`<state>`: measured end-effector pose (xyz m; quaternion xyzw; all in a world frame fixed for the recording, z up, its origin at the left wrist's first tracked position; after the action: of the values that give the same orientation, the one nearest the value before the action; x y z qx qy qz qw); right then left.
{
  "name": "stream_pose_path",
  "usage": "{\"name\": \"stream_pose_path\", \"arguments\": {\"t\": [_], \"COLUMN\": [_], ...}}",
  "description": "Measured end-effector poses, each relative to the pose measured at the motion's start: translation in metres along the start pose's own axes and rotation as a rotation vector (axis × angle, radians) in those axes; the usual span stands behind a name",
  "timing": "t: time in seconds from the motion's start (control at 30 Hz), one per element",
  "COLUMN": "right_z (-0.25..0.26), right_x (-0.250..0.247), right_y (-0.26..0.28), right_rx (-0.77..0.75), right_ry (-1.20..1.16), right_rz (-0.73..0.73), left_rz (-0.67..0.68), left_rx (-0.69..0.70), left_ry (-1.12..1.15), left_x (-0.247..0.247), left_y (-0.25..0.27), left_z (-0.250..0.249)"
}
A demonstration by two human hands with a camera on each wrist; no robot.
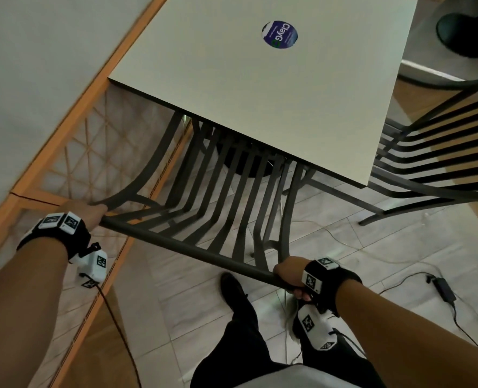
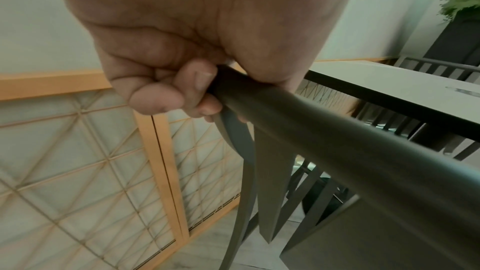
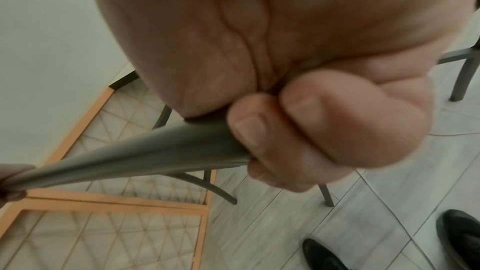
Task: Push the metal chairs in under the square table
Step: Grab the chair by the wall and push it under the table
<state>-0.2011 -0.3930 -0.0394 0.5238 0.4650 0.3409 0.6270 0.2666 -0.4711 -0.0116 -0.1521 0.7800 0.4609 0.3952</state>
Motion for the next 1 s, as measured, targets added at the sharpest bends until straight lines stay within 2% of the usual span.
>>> {"name": "stream_pose_path", "arguments": {"t": [0.1, 0.23, 0.37, 0.53, 1.0], "right_z": [0.015, 0.022, 0.026, 0.025, 0.029], "right_x": [0.013, 0.027, 0.032, 0.031, 0.041], "right_y": [0.001, -0.007, -0.013, -0.011, -0.017], "right_rx": [-0.048, 0.013, 0.042, 0.033, 0.007], "right_ry": [0.003, -0.102, -0.093, -0.025, -0.053], "right_rz": [0.045, 0.093, 0.145, 0.153, 0.166], "left_rz": [-0.025, -0.035, -0.067, -0.055, -0.07], "left_rx": [-0.004, -0.009, 0.005, 0.003, -0.032], "left_ry": [0.005, -0.011, -0.02, -0.086, -0.029], "left_x": [-0.01, -0.019, -0.023, -0.024, -0.031], "left_y": [-0.003, -0.009, -0.024, 0.007, 0.005], "left_z": [0.001, 0.003, 0.014, 0.007, 0.024]}}
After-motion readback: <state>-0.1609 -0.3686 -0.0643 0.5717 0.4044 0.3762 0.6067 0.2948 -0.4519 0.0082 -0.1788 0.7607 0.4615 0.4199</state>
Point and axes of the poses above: each hand's wrist, its own y-axis away from the middle knuckle, its own x-axis out of the palm, z = x × y, the point moved 5 cm from there along -y, towards the middle knuckle, and after that the axes turned 13 degrees about y, right-handed, at the moved point
